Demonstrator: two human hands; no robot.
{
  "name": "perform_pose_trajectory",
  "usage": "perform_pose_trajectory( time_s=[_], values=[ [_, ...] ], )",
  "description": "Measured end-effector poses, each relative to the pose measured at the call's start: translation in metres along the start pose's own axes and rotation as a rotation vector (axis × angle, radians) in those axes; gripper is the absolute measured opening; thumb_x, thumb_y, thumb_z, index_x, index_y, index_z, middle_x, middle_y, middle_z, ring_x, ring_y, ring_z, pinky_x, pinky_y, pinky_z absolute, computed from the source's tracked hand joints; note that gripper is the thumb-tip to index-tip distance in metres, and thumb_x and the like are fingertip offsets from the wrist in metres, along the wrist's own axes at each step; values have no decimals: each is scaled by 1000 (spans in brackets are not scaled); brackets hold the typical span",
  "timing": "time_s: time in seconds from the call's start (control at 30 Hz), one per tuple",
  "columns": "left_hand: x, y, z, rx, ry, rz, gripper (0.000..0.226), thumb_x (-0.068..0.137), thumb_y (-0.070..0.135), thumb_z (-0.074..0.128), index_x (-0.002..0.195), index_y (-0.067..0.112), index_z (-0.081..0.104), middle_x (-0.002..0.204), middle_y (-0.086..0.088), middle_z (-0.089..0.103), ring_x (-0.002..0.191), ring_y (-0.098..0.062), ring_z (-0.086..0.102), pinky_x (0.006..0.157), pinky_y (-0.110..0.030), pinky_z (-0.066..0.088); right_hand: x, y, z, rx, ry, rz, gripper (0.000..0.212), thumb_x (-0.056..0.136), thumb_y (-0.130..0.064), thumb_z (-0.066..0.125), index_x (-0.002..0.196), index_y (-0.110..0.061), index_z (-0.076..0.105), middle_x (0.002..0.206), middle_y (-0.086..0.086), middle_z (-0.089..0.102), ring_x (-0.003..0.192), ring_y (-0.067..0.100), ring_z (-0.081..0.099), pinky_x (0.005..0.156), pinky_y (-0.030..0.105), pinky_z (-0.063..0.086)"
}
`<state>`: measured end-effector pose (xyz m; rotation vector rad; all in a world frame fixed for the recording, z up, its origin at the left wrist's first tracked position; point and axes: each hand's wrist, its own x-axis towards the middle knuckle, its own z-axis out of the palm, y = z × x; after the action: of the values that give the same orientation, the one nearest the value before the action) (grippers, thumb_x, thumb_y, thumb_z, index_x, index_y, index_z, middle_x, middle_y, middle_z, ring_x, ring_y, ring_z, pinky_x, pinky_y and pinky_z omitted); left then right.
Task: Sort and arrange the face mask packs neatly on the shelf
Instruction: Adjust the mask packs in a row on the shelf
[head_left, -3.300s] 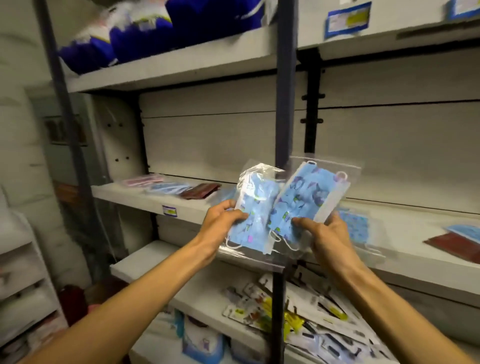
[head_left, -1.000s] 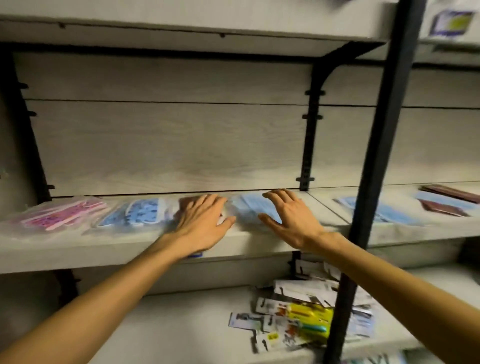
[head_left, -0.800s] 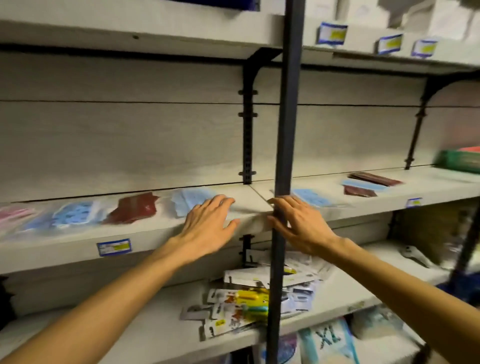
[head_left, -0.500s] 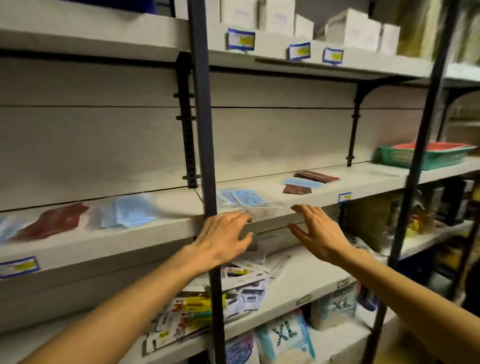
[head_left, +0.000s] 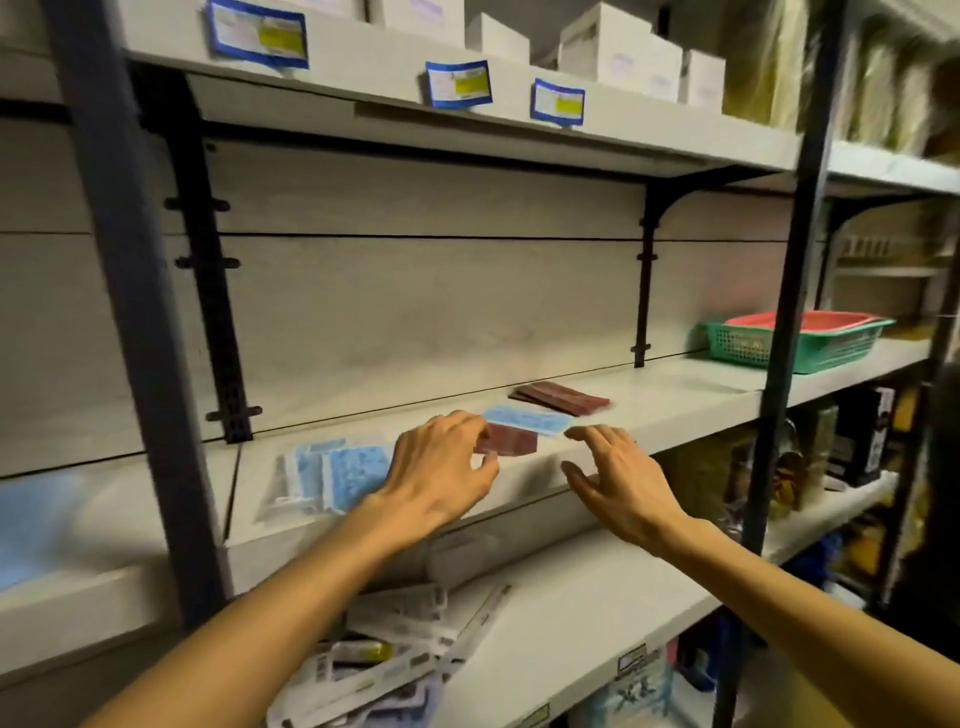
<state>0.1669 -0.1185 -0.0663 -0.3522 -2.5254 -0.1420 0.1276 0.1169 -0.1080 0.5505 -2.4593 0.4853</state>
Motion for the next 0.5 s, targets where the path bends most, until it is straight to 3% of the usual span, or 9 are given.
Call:
perform_pose_trajectory(
  time_s=[0.13,0.3,0.5],
  values=[
    [52,-1,29,25,-118,-77,39,90,52,50,118,27,60,127,4,64,113,-24,61,86,-35,48,50,45,-5,9,-3,84,44,98,-40,56,135,-17,51,135,5,60,124,25,50,97,36,44],
    [93,3,62,40,-329,-153,55,91,65,45,125,24,57,125,-6,61,113,-30,60,79,-35,40,92,90,4,11,-130,210,62,94,-43,59,144,-12,42,142,11,54,126,30,49,101,40,45],
    [127,0,93,48,-385,-339,57,93,71,36,119,24,57,126,-7,65,107,-31,59,77,-35,38,148,131,27,54,-200,245,70,91,-55,61,143,-12,42,139,12,57,118,29,56,95,42,51]
  ],
)
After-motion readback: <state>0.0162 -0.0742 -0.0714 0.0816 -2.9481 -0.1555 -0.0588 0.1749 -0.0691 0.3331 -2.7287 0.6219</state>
